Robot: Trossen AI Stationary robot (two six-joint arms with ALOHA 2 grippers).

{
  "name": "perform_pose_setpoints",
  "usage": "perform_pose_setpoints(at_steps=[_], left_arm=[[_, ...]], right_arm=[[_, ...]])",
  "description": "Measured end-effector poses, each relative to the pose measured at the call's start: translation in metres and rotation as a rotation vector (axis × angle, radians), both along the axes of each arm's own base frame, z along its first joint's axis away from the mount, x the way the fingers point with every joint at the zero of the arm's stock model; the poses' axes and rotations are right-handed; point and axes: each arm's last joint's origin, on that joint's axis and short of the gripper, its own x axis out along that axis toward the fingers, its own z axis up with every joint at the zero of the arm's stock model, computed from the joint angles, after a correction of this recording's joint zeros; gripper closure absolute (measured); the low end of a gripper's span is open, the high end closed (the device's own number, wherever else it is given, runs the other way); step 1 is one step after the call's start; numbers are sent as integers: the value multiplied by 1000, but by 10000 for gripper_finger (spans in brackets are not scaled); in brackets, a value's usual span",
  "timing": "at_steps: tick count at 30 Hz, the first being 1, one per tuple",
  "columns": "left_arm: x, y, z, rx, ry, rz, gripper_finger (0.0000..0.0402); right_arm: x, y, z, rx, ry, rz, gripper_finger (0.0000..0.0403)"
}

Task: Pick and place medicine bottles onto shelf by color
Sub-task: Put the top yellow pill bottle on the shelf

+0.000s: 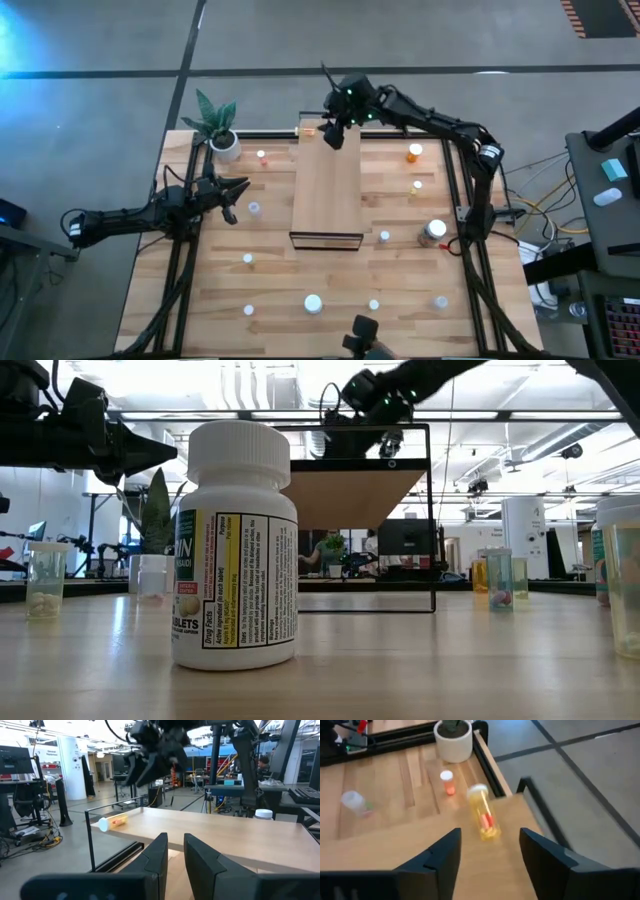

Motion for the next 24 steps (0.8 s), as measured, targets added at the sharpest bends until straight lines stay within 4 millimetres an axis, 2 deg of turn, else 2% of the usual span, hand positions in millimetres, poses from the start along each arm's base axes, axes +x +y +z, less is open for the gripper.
perform_pose_setpoints(at_steps=[4,7,12,16,22,24], left_arm=[[0,0,0,0,0,0,357],[0,0,0,0,0,0,357],[0,0,0,-1,1,0,357],[0,0,0,0,1,0,357],[0,0,0,0,3,0,357],[0,0,0,0,3,0,357]], right_arm=[[9,-4,22,-7,10,13,155],[21,-9,24,4,41,24,132],[41,-17,13,26,142,69,135],[45,-14,-4,13,174,104,143],[49,-10,0,-19,148,123,145],[52,-10,-4,-22,156,134,147]])
